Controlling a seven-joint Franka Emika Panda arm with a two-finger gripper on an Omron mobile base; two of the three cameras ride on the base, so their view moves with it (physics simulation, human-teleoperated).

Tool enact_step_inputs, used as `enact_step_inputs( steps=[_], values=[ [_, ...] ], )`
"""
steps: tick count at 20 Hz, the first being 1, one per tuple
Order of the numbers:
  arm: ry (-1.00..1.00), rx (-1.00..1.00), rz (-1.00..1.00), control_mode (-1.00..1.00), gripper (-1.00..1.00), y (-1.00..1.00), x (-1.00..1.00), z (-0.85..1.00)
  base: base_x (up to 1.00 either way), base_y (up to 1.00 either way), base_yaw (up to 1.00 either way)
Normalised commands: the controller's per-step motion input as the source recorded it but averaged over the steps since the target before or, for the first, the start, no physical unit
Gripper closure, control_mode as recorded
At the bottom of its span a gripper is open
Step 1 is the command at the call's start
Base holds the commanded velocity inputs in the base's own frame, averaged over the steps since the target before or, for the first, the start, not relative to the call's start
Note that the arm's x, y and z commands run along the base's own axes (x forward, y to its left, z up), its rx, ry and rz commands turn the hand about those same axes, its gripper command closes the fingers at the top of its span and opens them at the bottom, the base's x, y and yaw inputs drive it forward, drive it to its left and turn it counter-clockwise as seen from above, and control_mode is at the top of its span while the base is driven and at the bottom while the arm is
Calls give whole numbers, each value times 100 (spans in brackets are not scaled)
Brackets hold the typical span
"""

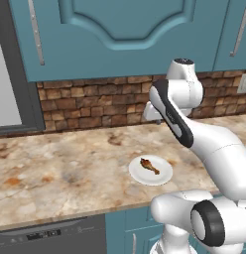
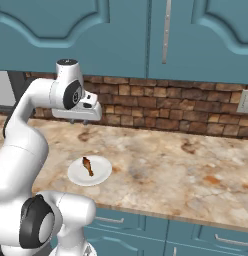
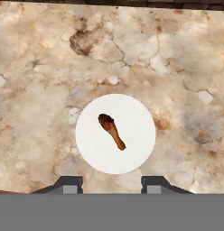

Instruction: Place the chicken drumstick on the counter behind the older chicken drumstick on the same shelf of the fridge to maintain FIFO order. Close the fridge door when finished.

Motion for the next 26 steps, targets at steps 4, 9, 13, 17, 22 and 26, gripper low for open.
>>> enact_step_inputs(
  steps=[4,9,13,17,22,26],
  values=[
    [2,0,0,-100,-100,0,0,-6,0,0,0],
    [11,-3,-1,-100,-100,13,-2,-76,0,0,0],
    [11,0,0,-100,-100,0,0,-66,0,0,0],
    [8,0,0,-100,-100,0,5,-45,0,0,0],
    [11,-2,1,-100,-100,0,15,-48,0,0,0],
    [11,-4,8,-100,-100,1,8,-59,0,0,0]
  ],
)
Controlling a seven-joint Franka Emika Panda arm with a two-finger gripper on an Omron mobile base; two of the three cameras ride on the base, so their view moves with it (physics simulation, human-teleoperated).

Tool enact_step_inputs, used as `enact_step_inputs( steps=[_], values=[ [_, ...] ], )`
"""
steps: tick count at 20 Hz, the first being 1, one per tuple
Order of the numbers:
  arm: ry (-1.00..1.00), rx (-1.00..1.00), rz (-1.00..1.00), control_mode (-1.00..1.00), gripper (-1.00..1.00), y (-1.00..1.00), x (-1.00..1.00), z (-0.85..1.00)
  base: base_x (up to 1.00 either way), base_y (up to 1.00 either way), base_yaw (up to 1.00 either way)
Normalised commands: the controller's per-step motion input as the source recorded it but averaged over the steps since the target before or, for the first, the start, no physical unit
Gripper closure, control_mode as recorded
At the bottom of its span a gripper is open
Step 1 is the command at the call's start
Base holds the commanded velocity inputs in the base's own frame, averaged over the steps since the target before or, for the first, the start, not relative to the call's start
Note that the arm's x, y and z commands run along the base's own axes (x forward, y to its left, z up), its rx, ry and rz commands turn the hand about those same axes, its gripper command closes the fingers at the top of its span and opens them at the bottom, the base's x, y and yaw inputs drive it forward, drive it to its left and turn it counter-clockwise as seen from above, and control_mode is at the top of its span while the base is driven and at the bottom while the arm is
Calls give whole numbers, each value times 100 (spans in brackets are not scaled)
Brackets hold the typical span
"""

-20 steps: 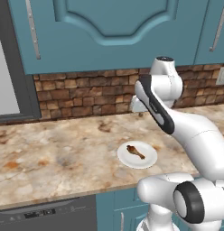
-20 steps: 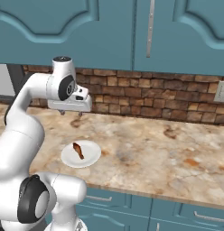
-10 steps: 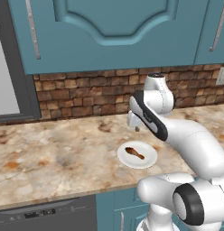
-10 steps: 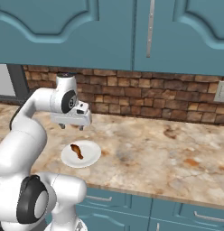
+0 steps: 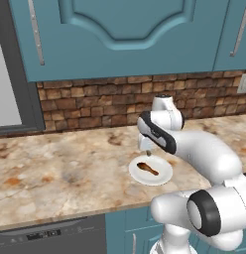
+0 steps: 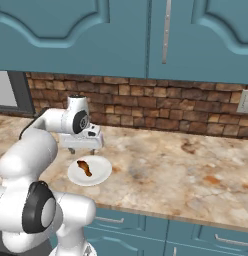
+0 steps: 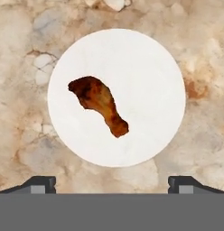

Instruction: Place the chicken drumstick on the counter behind the older chicken drumstick on the same shelf of the fridge to maintain FIFO order. Close the fridge door when finished.

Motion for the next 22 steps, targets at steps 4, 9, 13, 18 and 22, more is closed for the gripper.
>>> enact_step_inputs(
  steps=[4,9,13,18,22],
  values=[
    [14,-5,9,-100,-100,4,12,-60,0,0,0],
    [12,-4,6,-100,-100,10,11,-39,0,0,0],
    [5,0,1,-100,-100,5,28,-18,0,0,0],
    [6,0,1,-100,-100,0,15,-27,0,0,0],
    [0,0,0,-100,-100,0,-18,-2,0,0,0]
  ],
)
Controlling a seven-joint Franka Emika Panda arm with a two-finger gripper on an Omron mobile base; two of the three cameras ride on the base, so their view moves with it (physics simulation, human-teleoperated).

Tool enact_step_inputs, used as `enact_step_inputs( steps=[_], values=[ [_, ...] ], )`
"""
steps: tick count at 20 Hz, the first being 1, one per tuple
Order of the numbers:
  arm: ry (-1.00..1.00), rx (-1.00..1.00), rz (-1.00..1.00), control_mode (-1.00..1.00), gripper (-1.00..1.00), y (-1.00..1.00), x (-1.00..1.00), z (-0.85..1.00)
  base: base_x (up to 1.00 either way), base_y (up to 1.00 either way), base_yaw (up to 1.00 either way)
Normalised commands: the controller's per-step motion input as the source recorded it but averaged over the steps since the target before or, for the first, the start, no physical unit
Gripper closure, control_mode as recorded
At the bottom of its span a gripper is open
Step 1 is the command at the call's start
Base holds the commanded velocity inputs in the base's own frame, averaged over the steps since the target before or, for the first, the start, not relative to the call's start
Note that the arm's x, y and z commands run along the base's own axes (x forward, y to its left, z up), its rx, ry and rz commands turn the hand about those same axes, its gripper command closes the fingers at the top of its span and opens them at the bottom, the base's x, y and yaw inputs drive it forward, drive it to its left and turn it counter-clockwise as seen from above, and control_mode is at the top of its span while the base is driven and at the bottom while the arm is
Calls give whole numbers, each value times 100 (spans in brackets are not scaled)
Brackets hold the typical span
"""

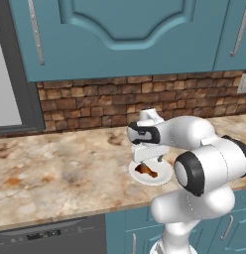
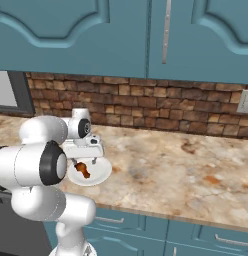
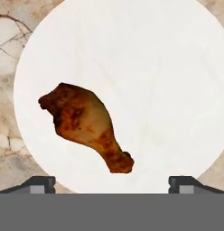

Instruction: Place the chicken drumstick on the counter behind the older chicken drumstick on the same shelf of the fridge to maintain FIFO order. Close the fridge door when finished.

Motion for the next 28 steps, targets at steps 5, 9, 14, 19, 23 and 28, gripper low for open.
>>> enact_step_inputs(
  steps=[5,9,14,19,23,28],
  values=[
    [0,0,0,-100,-100,6,0,-13,0,0,0],
    [0,0,0,-100,-100,14,0,-34,0,0,0],
    [0,0,0,-100,-100,12,5,-35,0,0,0],
    [0,0,1,-100,-100,5,35,-35,0,0,0],
    [0,0,4,-100,100,1,41,-38,0,0,0],
    [3,-1,0,-100,100,11,5,-24,0,0,0]
  ],
)
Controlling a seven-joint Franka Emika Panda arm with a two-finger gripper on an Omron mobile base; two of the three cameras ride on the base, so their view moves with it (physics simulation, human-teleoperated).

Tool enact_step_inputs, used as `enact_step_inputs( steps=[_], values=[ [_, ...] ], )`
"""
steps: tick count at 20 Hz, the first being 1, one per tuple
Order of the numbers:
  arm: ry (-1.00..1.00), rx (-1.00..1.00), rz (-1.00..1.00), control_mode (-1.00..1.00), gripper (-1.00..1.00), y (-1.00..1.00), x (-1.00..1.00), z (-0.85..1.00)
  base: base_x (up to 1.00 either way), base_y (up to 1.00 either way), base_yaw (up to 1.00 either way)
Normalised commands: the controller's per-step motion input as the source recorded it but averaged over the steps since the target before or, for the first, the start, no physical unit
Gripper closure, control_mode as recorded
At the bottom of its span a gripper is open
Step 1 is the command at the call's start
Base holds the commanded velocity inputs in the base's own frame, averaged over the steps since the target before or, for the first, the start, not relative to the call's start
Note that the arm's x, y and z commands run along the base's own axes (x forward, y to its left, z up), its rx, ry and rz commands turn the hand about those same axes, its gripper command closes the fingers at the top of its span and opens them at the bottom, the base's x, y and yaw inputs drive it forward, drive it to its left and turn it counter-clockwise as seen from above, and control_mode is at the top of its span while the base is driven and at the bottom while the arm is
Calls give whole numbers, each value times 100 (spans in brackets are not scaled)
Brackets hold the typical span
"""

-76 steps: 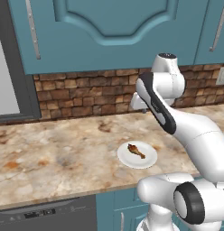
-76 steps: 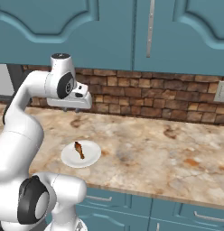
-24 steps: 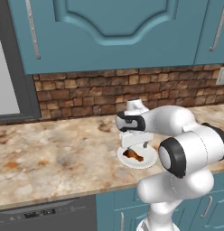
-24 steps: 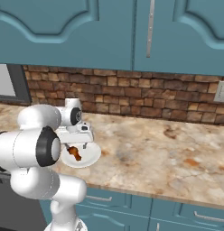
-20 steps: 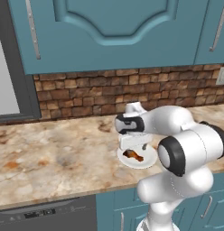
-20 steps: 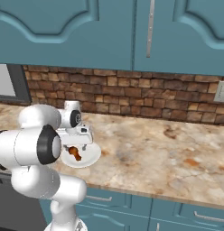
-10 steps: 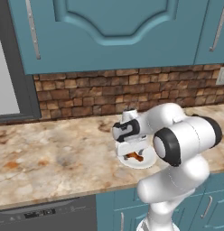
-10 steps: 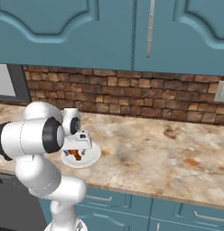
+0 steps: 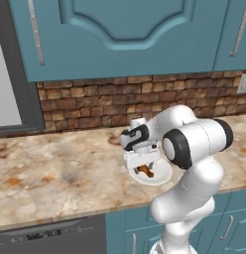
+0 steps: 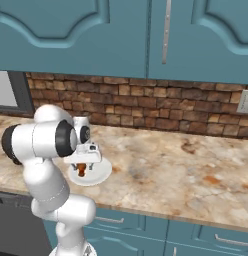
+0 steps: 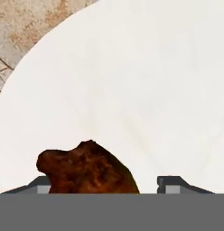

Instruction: Place the chicken drumstick on the counter behind the older chicken drumstick on the same shelf of the fridge to maintain FIFO order. Close the fridge door when finished.

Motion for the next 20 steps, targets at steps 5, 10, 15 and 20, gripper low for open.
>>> enact_step_inputs(
  steps=[5,10,15,20],
  values=[
    [-15,0,0,-100,100,2,-28,18,0,0,0],
    [-28,0,2,-100,100,0,-93,56,0,0,0],
    [-25,1,0,-100,100,-1,-98,74,0,0,0],
    [-12,5,0,-100,100,0,-70,96,0,0,0]
  ],
)
